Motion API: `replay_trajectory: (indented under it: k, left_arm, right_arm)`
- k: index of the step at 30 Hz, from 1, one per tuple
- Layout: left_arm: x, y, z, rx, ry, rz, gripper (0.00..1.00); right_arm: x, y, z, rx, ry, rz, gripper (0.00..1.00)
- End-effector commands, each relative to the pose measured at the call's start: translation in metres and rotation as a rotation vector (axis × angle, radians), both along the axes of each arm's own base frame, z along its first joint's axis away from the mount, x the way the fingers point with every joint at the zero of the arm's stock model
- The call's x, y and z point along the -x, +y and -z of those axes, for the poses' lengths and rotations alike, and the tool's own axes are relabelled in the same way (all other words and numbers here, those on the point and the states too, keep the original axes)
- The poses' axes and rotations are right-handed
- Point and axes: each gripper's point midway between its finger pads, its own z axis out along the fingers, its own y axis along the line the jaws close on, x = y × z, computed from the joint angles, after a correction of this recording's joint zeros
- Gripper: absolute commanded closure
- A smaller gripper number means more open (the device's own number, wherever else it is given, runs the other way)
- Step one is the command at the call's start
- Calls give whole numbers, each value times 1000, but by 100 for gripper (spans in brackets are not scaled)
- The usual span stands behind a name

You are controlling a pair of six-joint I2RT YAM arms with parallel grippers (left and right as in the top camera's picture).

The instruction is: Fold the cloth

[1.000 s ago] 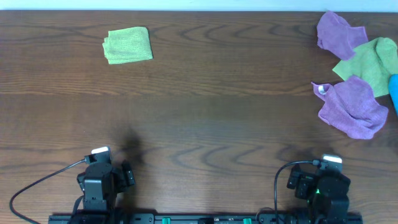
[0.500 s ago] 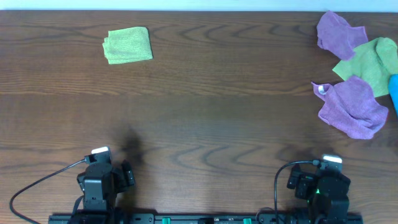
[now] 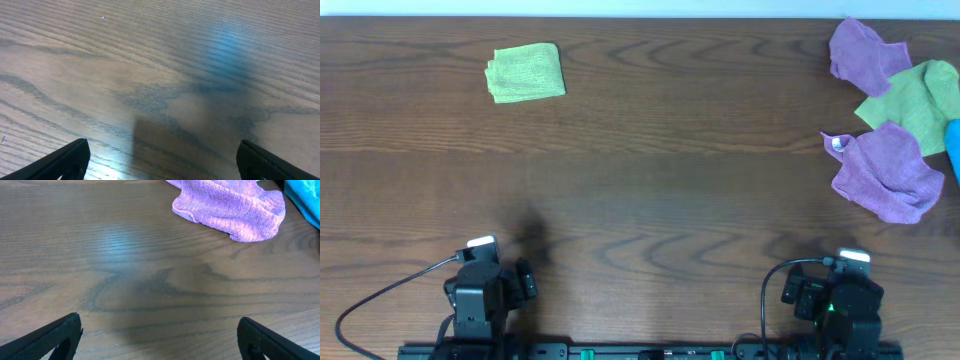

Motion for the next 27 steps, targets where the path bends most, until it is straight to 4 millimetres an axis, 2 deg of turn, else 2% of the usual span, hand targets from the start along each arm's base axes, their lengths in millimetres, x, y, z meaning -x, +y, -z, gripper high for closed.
replay_trajectory:
  k: [1, 13, 19, 21, 24, 27]
  left_arm:
    - [13, 4, 11, -32, 68, 4, 5]
    - [13, 4, 11, -32, 68, 4, 5]
    - [13, 4, 11, -32, 68, 4, 5]
    - [13, 4, 11, -32, 68, 4, 5]
    - [13, 4, 11, -32, 68, 3, 5]
    - [13, 4, 11, -32, 68, 4, 5]
  right_arm:
    - [1, 1, 4, 11, 12, -14, 1]
    - [2, 1, 5, 9, 18, -16, 1]
    - [-21, 47, -16, -239, -120, -162, 1]
    - [-22, 62, -19, -291, -125, -233, 1]
    - [-18, 70, -16, -348, -105, -252, 1]
    - [-19, 71, -18, -380, -116, -229, 1]
